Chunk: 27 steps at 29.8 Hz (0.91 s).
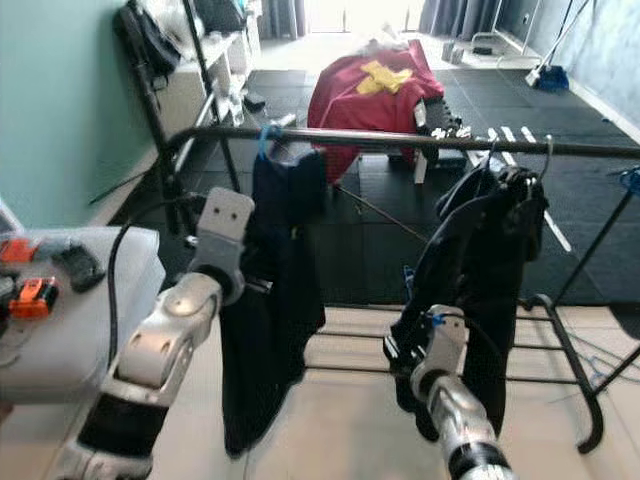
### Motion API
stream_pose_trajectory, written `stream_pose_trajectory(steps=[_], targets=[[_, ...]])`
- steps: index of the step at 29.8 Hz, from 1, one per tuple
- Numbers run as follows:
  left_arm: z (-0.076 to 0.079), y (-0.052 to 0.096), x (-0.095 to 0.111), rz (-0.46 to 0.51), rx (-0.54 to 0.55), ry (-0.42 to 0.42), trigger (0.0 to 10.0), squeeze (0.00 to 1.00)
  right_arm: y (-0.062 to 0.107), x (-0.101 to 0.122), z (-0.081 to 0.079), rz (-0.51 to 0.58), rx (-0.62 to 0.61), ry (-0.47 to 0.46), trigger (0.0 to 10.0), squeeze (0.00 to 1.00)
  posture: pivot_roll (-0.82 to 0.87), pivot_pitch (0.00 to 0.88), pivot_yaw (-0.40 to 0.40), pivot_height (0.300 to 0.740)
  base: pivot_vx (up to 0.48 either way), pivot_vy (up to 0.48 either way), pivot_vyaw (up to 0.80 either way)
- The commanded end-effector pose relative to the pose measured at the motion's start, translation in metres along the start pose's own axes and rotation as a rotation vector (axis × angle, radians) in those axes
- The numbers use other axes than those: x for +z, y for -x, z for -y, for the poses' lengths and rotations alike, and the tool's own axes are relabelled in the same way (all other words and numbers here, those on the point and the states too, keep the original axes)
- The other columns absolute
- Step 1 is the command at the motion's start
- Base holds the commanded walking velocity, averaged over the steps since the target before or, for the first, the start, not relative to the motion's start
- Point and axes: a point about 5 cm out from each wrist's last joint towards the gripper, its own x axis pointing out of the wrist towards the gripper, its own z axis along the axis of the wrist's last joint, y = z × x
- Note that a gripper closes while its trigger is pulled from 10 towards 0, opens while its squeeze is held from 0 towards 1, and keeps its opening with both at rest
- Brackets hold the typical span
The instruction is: Hang hanger
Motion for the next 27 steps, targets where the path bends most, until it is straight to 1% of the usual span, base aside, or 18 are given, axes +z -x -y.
stream_pose_trajectory(steps=[1,5,7,9,10,11,12,13,14,15,16,20,21,22,23,25,26,27], targets=[[0.003,-0.002,0.012,0.061,-0.016,-0.019,10.0,0.0,0.0,0.0,0.0,-0.001,-0.004,0.007,10.0,0.0,-0.07,0.045,0.009,0.74,0.48,0.0,0.0],[0.013,-0.002,0.011,0.05,-0.063,-0.026,10.0,0.0,0.0,0.0,-0.001,-0.003,-0.006,0.01,10.0,0.0,-0.06,0.048,0.009,0.74,0.176,0.0,0.0],[0.018,-0.001,0.005,0.0,-0.074,-0.025,10.0,0.0,0.0,0.0,-0.002,-0.003,-0.005,0.01,10.0,0.0,-0.06,0.049,0.008,0.74,0.0,0.0,0.0],[0.019,-0.002,0.004,-0.012,-0.075,-0.025,10.0,0.0,0.0,0.0,-0.002,-0.003,-0.005,0.01,10.0,0.0,-0.06,0.049,0.008,0.74,0.0,0.0,0.0],[0.023,0.0,-0.007,-0.084,-0.097,-0.025,10.0,0.0,0.001,-0.001,-0.002,-0.005,-0.005,0.012,10.0,0.0,-0.06,0.051,0.005,0.74,0.0,0.0,0.0],[0.023,0.0,-0.007,-0.084,-0.097,-0.025,10.0,0.0,0.001,-0.001,-0.002,-0.005,-0.005,0.012,10.0,0.0,-0.06,0.051,0.005,0.74,0.0,0.0,0.0],[0.03,0.004,-0.025,-0.204,-0.132,-0.037,10.0,0.0,0.001,-0.001,-0.002,-0.008,-0.006,0.016,10.0,0.0,-0.06,0.053,0.007,0.74,0.0,0.0,0.0],[0.03,0.004,-0.025,-0.204,-0.132,-0.037,10.0,0.0,0.001,-0.001,-0.002,-0.008,-0.006,0.016,10.0,0.0,-0.06,0.053,0.007,0.74,0.0,0.0,0.0],[0.031,0.005,-0.031,-0.242,-0.14,-0.043,10.0,0.0,0.001,-0.001,-0.002,-0.008,-0.006,0.017,10.0,0.0,-0.06,0.053,0.007,0.74,0.0,0.0,0.0],[0.031,0.005,-0.031,-0.242,-0.14,-0.043,10.0,0.0,0.001,-0.001,-0.002,-0.008,-0.006,0.017,10.0,0.0,-0.06,0.053,0.007,0.74,0.0,0.0,0.0],[0.031,0.006,-0.036,-0.27,-0.124,-0.044,10.0,0.0,0.001,-0.001,-0.002,-0.009,-0.007,0.018,10.0,0.0,-0.06,0.055,0.005,0.74,0.0,0.0,0.0],[0.032,0.006,-0.039,-0.284,-0.121,-0.022,10.0,0.0,0.001,-0.001,-0.002,-0.009,-0.009,0.019,10.0,0.0,-0.06,0.056,0.005,0.74,0.0,0.0,0.0],[0.032,0.007,-0.04,-0.298,-0.134,-0.004,10.0,1.0,0.001,-0.001,-0.003,-0.009,-0.01,0.021,10.0,0.0,-0.06,0.056,0.004,0.74,0.0,0.0,0.0],[0.032,0.007,-0.04,-0.298,-0.134,-0.004,10.0,1.0,0.001,-0.001,-0.003,-0.009,-0.01,0.021,10.0,0.0,-0.06,0.056,0.004,0.74,0.0,0.0,0.0],[0.034,0.009,-0.041,-0.313,-0.168,0.01,10.0,1.0,0.001,-0.001,-0.003,-0.01,-0.011,0.023,10.0,0.0,-0.06,0.057,0.005,0.74,0.0,0.0,0.0],[0.034,0.009,-0.041,-0.313,-0.168,0.01,10.0,1.0,0.001,-0.001,-0.003,-0.01,-0.011,0.023,10.0,0.0,-0.06,0.057,0.005,0.74,0.0,0.0,0.0],[0.037,0.013,-0.039,-0.3,-0.234,0.031,10.0,1.0,0.001,-0.001,-0.003,-0.01,-0.012,0.025,10.0,0.0,-0.06,0.06,0.006,0.74,0.0,0.0,0.0],[0.035,0.017,-0.037,-0.271,-0.257,0.063,10.0,1.0,0.001,0.0,-0.003,-0.01,-0.013,0.026,10.0,0.0,-0.06,0.061,0.004,0.74,0.0,0.0,0.0]])
